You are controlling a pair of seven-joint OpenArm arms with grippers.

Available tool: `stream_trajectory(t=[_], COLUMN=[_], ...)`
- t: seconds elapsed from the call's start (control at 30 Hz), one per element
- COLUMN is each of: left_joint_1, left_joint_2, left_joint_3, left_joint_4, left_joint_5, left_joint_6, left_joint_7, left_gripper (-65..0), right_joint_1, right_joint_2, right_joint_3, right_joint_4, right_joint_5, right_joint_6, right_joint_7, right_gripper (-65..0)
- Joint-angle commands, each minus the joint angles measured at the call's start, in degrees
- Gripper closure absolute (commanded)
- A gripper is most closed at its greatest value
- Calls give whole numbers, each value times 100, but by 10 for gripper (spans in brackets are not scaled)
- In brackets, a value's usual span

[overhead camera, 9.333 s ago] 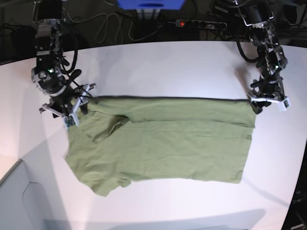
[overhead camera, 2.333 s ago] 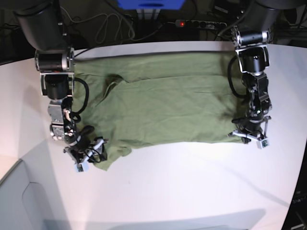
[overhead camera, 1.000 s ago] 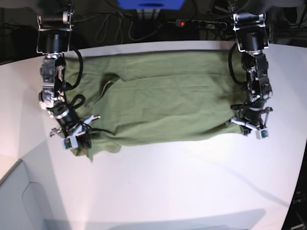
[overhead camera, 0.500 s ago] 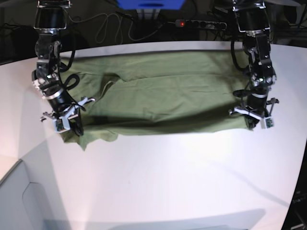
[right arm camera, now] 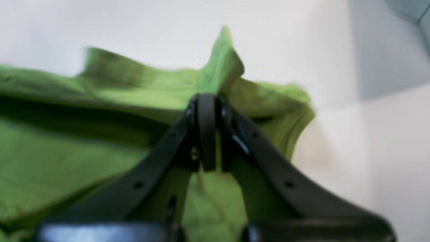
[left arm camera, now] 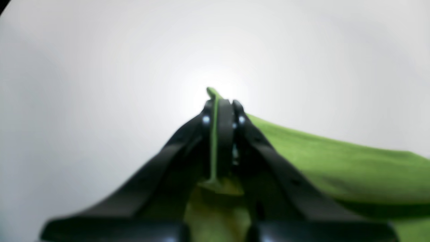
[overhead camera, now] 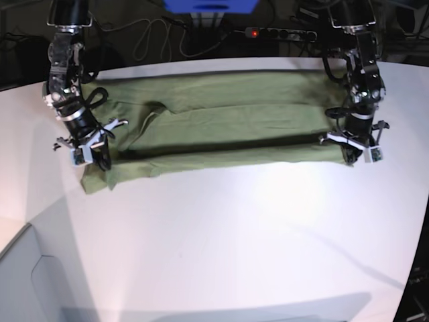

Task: Fold the T-shirt properly
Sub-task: 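Lay the hem onto the folded shirt and open both grippers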

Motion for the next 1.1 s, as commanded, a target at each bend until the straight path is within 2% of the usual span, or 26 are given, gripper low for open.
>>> stream_trajectory(t=[0.0,0.67,1.07], left_joint_1=[-7,116,107], left_joint_2=[-77,-16,10], left_joint_3=[-34,-183,-192], left_joint_4=[108,38,38], left_joint_5=[-6,-6,-6], left_joint_6=[34,34,60], left_joint_7=[-143,-143,-99], left_gripper=[0,0,0], right_joint_1=[16,-556,-564], right_joint_2=[91,65,73], right_joint_3=[37,37,37], right_joint_4=[116,274,248], right_joint_5=[91,99,82], right_joint_6=[8,17,17], right_joint_7=[176,194,158], right_gripper=[-1,-1,-1])
